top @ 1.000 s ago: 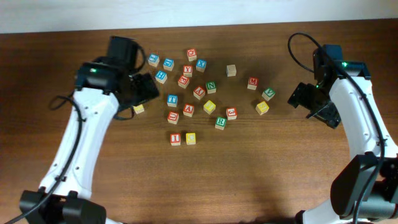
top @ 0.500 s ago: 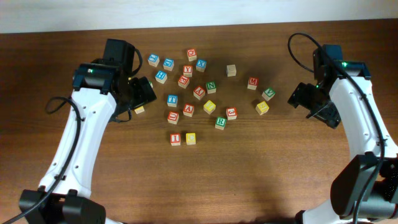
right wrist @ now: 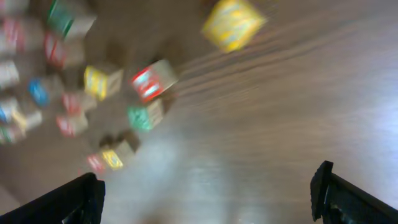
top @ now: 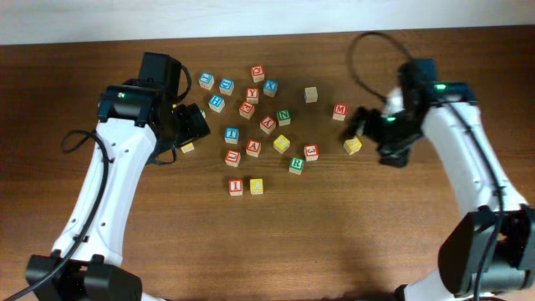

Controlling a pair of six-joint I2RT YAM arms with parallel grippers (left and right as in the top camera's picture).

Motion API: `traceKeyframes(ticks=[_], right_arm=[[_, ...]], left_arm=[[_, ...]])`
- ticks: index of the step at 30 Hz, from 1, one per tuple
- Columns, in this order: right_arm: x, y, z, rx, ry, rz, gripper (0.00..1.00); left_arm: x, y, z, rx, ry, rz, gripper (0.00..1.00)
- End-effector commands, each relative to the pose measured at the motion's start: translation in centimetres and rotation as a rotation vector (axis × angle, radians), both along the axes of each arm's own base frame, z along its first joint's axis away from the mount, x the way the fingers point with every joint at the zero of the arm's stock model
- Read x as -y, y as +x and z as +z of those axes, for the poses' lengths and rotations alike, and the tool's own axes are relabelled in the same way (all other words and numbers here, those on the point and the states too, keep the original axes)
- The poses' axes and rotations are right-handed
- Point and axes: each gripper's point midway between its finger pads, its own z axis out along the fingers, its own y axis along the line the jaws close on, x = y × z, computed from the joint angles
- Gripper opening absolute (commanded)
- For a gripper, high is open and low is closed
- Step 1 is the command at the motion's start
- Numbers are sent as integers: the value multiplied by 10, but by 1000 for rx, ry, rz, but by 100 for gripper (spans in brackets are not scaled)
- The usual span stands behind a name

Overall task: Spell out ICRA
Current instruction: 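Move the right gripper to the green R block and grasp it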

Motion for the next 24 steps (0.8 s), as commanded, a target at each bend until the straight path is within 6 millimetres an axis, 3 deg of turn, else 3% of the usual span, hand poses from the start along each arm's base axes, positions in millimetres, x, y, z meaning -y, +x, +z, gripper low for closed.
traceKeyframes(ticks=[1,3,5,7,11,14,16,18,20,24], right_arm=[[-65,-1,7,106,37,251,98],[-95,4,11,174,57,310,98],[-110,8,2,191,13,325,98],[-107,9,-24,140,-154,235,98],[-138,0,-69,46,-186,213,98],[-137,0,-81,11,-212,172,99],[-131,3,-83,24,-248,164,93],[-126,6,-86,31,-281,143,89],[-127,8,-92,27,-283,136,87],[-123,13,-99,37,-316,130,65]], left_arm=[[-5,0,-4,-10,21,4,99],[-5,0,-4,-10,21,4,99],[-5,0,-4,-10,21,4,99],[-5,0,-4,-10,21,4,99],[-8,0,-4,-10,29,13,99],[-31,-5,-6,-33,10,157,99],[-55,-9,-7,-48,1,254,99],[-66,-13,-8,-63,2,286,99],[-66,-13,-8,-64,2,285,99],[-66,-15,-8,-74,4,284,99]])
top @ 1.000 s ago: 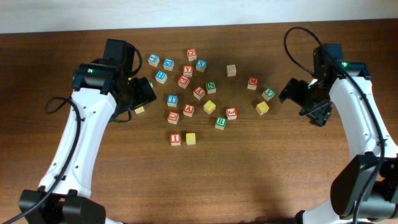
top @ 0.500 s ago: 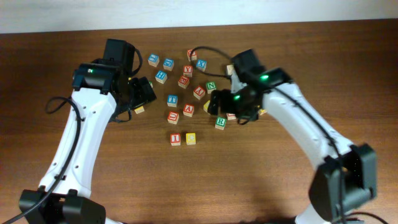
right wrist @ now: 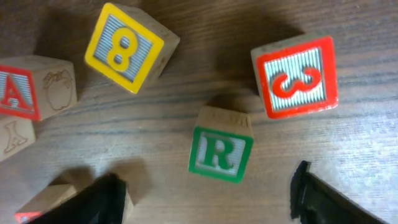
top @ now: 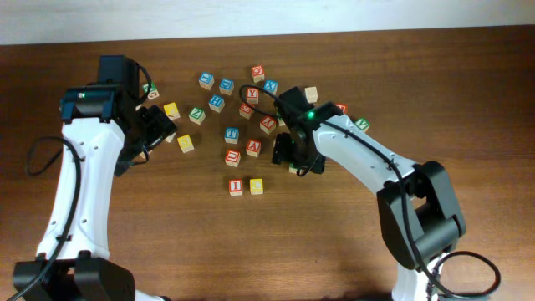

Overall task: Spell out ICRA
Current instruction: 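Move the right gripper to the green R block and grasp it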

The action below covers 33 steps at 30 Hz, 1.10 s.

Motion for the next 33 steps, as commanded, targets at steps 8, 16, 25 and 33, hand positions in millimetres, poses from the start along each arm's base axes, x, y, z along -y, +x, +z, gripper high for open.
traceKeyframes(ticks=[8,16,25,33], right_arm=[[12,9,-5,37,-80,-19,60],[13,7,-23,2,-99,-17,60],[10,13,-30,18,-91,-18,36],[10,11,-30,9,-91,-17,38]], left_arm=[[-1,-2,-4,-17,5,14,99],[-1,-2,-4,-17,5,14,99],[-1,-2,-4,-17,5,14,99],[-1,-2,-4,-17,5,14,99]])
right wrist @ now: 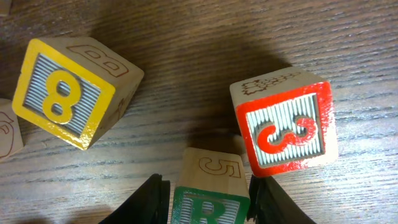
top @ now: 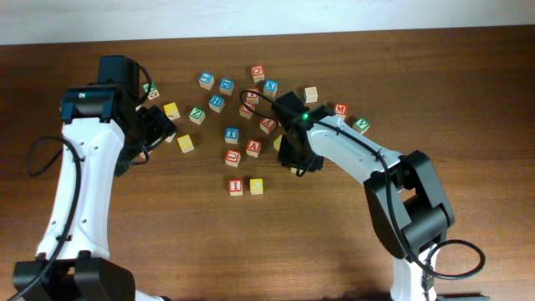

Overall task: Spell out ICRA
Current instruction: 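Move the right gripper to the green R block and grasp it, then carry the green R block toward the front, right of the C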

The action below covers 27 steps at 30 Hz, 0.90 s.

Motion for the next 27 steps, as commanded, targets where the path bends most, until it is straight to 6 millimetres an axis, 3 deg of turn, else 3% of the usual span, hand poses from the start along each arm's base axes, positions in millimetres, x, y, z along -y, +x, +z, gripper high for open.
traceKeyframes(ticks=[1,4,6,8,16,20,22,27], right_arm=[[1,0,-3,-3,-14,-4,39],[1,0,-3,-3,-14,-4,38],[1,0,-3,-4,-14,-4,27],[0,0,-3,-7,-8,-3,23],[-10,-6,6,-29,54,13,28],[-12,-17,49,6,102,128,27],[-16,-27,60,-10,138,198,27],[-39,-43,51,14,55,329,27]], left_arm=[[-1,-2,-4,-14,5,14,99],[-1,-2,-4,-14,5,14,99],[-1,-2,-4,-14,5,14,99],[-1,-2,-4,-14,5,14,99],[-1,-2,-4,-14,5,14,99],[-1,-2,-4,-14,5,14,99],[-1,-2,-4,-14,5,14,99],[-1,-2,-4,-14,5,14,99]])
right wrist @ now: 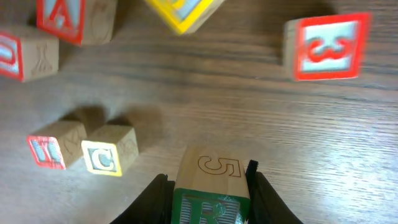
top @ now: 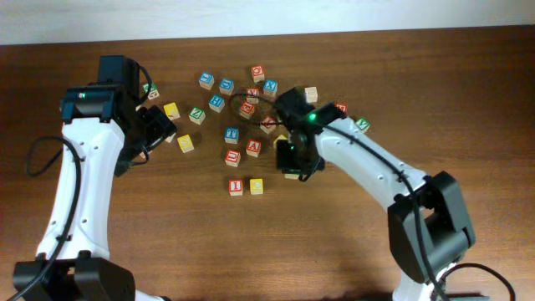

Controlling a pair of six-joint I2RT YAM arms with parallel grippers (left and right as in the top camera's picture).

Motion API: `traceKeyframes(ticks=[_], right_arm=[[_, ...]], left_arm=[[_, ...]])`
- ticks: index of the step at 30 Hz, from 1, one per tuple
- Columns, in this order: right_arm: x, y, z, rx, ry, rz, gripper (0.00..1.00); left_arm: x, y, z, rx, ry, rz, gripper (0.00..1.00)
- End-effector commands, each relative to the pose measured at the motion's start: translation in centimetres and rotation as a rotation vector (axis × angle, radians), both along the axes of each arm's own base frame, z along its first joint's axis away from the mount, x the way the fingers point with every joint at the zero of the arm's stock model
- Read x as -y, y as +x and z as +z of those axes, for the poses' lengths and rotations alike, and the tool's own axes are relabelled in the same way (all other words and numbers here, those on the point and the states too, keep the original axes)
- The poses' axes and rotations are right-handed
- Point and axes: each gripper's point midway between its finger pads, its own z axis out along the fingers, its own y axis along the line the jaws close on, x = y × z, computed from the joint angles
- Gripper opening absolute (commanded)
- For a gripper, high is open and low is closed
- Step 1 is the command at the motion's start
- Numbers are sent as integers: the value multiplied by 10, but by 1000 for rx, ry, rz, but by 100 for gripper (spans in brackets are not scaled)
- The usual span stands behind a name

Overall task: Spell out ICRA
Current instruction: 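Carry the green R block toward the front, right of the C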

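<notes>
A red I block point(top: 236, 186) and a yellow C block point(top: 257, 186) stand side by side at the table's middle. The right wrist view shows the same I block point(right wrist: 46, 152) and C block point(right wrist: 102, 157) at lower left. My right gripper point(right wrist: 208, 190) is shut on the green R block point(right wrist: 211, 177), held above the wood to the right of the C. Overhead, the right gripper point(top: 292, 163) hides the R. A red A block point(top: 253, 148) lies just beyond the pair. My left gripper point(top: 161, 127) hovers at the left; its jaws are not readable.
Several loose letter blocks point(top: 227, 86) are scattered across the far middle of the table. A red 3 block point(right wrist: 328, 46) and a yellow block point(right wrist: 183, 12) lie just beyond the held R. Two yellow blocks point(top: 185, 143) sit near the left gripper.
The right gripper's jaws were around the R block on the table between the 8 and 3 blocks. Now it holds the R farther from them, nearer the I and C pair.
The right arm was open at the table's right side and the left gripper near the cluster. Then the left arm was farther left and the right gripper open over the R. Its jaws then flanked the R, and now they hold it close to the C.
</notes>
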Motion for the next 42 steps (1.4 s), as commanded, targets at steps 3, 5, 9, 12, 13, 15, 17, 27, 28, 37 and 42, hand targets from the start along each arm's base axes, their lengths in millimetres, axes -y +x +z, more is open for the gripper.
traceKeyframes(ticks=[3,5,9,12,13,15,17,27,28,37,42], right_arm=[[-21,-8,-8,91,-129,52,26],[-31,-11,-16,97,-134,62,26],[-28,-12,-30,74,-169,30,24],[-27,-13,-32,69,-173,30,24],[-27,-13,-32,69,-173,30,25],[-27,-12,-32,68,-172,19,25],[-29,-13,-32,63,-164,9,24],[-30,-16,-34,47,-153,13,24],[-30,-17,-35,44,-152,13,24],[-33,-19,-49,55,-129,16,25],[-40,-22,-48,57,-118,32,24]], left_arm=[[-1,-2,-4,-14,5,14,99],[-1,-2,-4,-14,5,14,99],[-1,-2,-4,-14,5,14,99],[-1,-2,-4,-14,5,14,99],[-1,-2,-4,-14,5,14,99],[-1,-2,-4,-14,5,14,99],[-1,-2,-4,-14,5,14,99],[-1,-2,-4,-14,5,14,99],[-1,-2,-4,-14,5,14,99],[-1,-2,-4,-14,5,14,99],[-1,-2,-4,-14,5,14,99]])
